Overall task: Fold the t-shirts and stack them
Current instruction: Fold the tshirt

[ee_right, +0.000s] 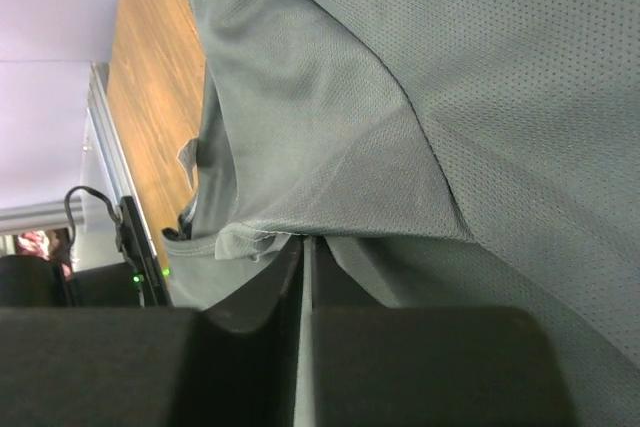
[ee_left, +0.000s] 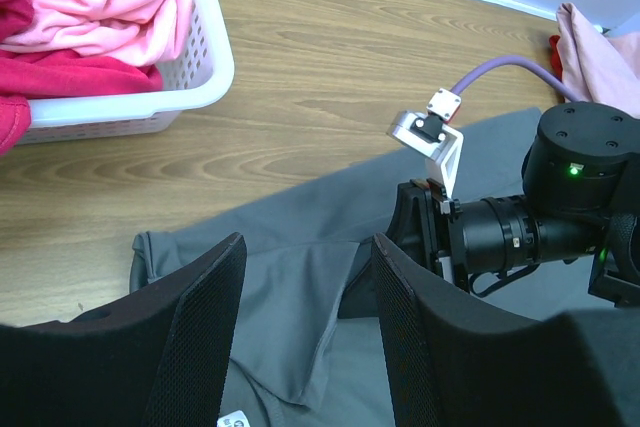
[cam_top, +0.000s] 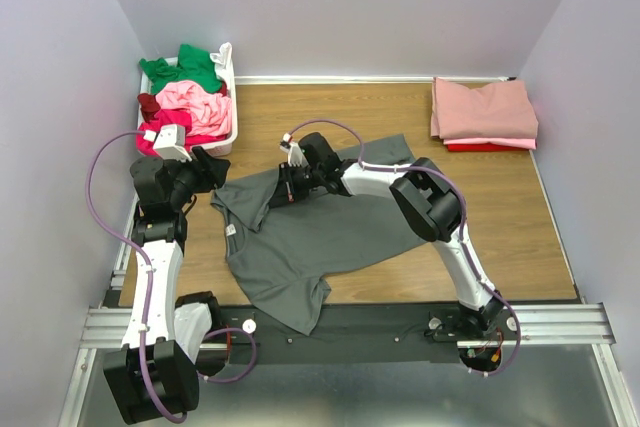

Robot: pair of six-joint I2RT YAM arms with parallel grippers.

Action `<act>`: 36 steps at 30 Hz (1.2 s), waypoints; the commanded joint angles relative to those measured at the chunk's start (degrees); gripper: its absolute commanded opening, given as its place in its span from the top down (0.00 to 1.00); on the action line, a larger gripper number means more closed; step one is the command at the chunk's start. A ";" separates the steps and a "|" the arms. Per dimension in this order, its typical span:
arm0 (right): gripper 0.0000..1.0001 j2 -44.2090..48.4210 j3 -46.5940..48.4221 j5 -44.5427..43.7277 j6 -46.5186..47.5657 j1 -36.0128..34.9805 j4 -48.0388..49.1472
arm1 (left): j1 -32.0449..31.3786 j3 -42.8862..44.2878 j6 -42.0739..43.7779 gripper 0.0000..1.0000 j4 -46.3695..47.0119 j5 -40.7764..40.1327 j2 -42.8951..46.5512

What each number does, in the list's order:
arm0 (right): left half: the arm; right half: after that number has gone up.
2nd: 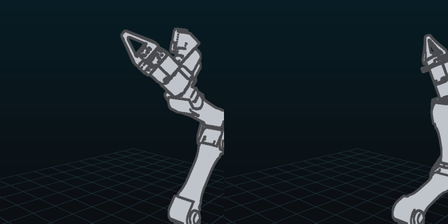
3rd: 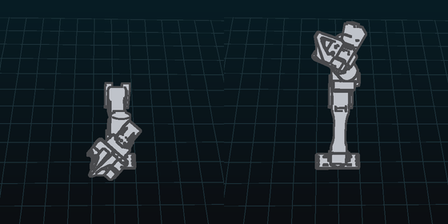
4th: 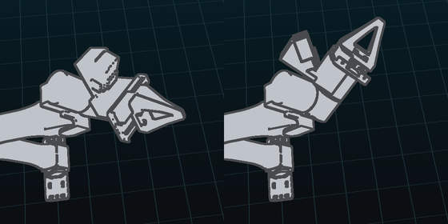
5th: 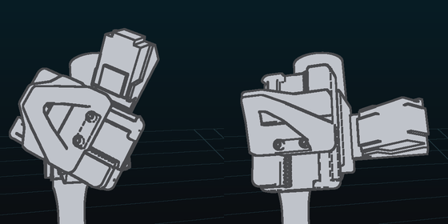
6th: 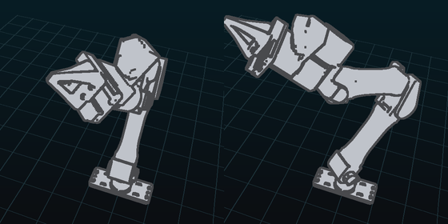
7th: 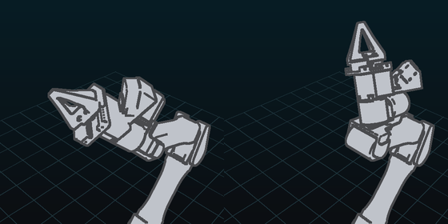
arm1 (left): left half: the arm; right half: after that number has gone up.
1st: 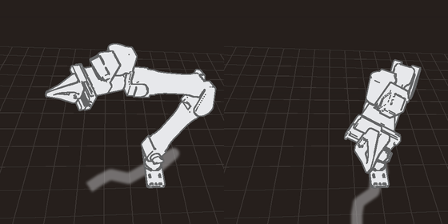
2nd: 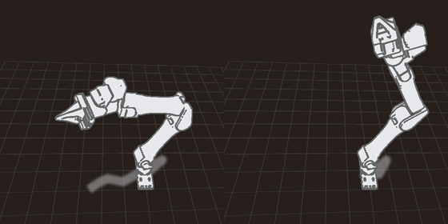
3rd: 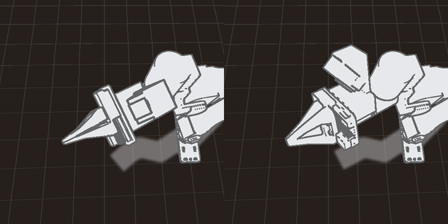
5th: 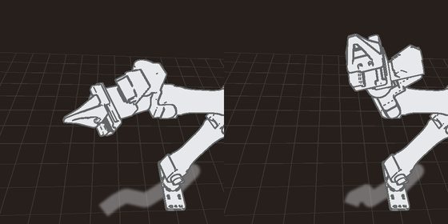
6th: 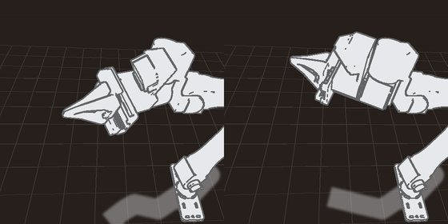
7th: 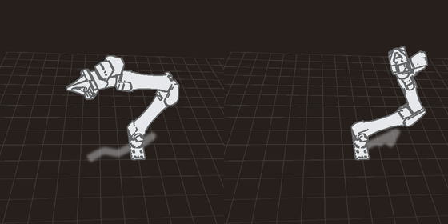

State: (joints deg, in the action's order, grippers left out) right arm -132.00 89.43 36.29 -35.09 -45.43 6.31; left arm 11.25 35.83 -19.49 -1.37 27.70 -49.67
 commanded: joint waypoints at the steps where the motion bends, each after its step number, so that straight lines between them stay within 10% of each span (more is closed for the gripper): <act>1: 0.92 1.22 -0.21 -1.75 0.37 -0.54 -1.56 | 0.09 -0.68 0.41 0.39 1.02 1.39 0.89; 14: 0.98 9.84 -8.74 -4.56 3.36 -0.45 -1.47 | -1.22 -1.29 0.15 0.39 2.51 4.02 -0.95; 20: 0.80 9.66 -6.90 2.60 8.53 1.57 -1.65 | -10.00 0.55 0.50 0.41 -2.05 1.04 -8.85; 36: 0.53 31.80 -18.58 9.06 28.32 21.87 -4.64 | -31.72 13.90 -0.73 0.55 -17.18 -35.26 -34.78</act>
State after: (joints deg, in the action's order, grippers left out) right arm -102.72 74.06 45.50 -12.05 -22.50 2.96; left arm -18.04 46.15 -20.01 -14.39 3.01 -82.15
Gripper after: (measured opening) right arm 0.468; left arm 0.458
